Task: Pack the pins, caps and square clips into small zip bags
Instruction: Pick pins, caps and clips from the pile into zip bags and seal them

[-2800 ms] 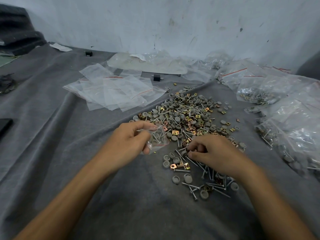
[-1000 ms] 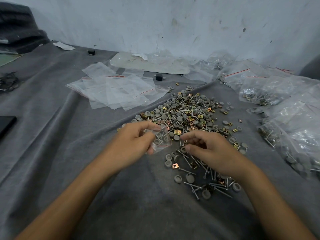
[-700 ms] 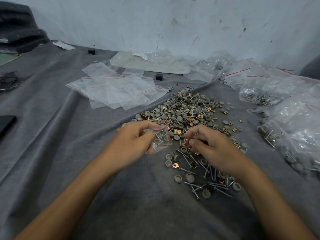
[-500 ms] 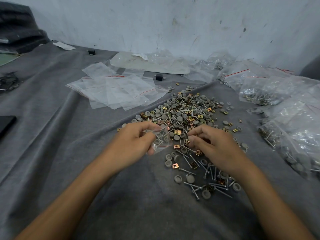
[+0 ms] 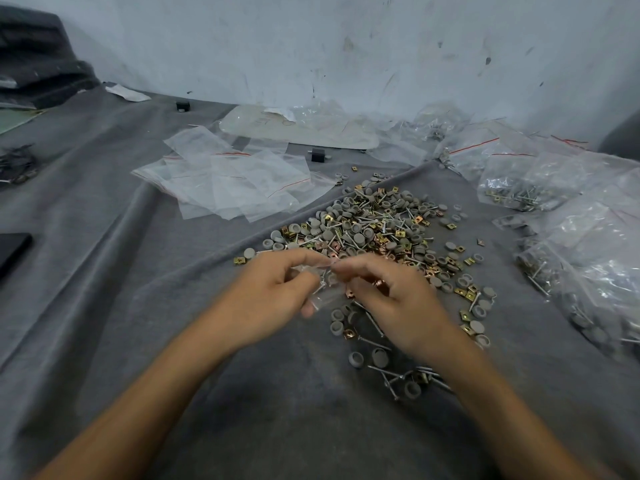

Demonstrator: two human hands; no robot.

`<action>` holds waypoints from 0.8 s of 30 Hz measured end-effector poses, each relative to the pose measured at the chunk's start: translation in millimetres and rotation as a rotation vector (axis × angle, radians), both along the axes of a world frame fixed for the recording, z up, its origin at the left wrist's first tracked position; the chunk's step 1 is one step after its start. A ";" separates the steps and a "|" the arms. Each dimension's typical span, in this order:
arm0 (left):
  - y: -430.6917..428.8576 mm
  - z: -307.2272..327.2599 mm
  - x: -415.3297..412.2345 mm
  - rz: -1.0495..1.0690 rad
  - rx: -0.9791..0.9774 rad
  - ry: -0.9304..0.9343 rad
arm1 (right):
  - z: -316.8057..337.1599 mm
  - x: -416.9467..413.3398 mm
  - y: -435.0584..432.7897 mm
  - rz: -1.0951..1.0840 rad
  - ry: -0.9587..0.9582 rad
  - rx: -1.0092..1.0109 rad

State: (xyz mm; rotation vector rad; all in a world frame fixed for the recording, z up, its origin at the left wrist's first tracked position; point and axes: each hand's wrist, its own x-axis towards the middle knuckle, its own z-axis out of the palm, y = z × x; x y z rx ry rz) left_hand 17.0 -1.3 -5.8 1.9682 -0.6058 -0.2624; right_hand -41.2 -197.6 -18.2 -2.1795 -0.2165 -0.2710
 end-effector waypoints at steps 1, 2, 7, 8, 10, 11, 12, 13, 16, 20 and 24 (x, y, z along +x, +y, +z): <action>0.3 0.3 -0.2 -0.013 0.002 -0.018 | -1.4 -0.9 1.7 -0.032 -0.066 -0.161; 0.9 1.2 -0.8 -0.029 0.006 -0.034 | -2.4 -1.7 3.7 -0.048 -0.110 -0.307; 3.0 7.5 -3.5 -0.125 -0.104 -0.023 | -6.7 0.2 6.4 0.020 -0.053 -0.414; 4.5 8.0 -2.7 -0.114 -0.143 -0.006 | -5.9 1.0 6.5 0.009 -0.076 -0.347; 9.8 8.6 -0.3 -0.053 -0.187 0.013 | -1.8 2.5 5.7 -0.019 -0.140 -0.213; 12.6 8.6 2.9 -0.004 -0.179 0.024 | 0.8 2.7 5.5 -0.033 -0.162 -0.150; 17.7 8.6 4.9 0.029 -0.149 0.043 | 2.2 3.1 4.2 -0.049 -0.170 -0.084; 16.9 9.2 9.9 0.032 -0.098 0.058 | 3.3 3.7 2.9 -0.070 -0.162 -0.015; 10.5 12.0 13.9 -0.068 0.077 0.135 | 6.3 3.4 0.2 -0.111 -0.120 0.203; 5.2 6.9 -3.7 -0.291 0.100 0.169 | 11.5 -2.1 1.4 -0.188 -0.109 0.347; 2.5 -0.1 -6.4 -0.222 0.038 0.169 | 17.4 -3.7 1.1 -0.211 -0.039 0.502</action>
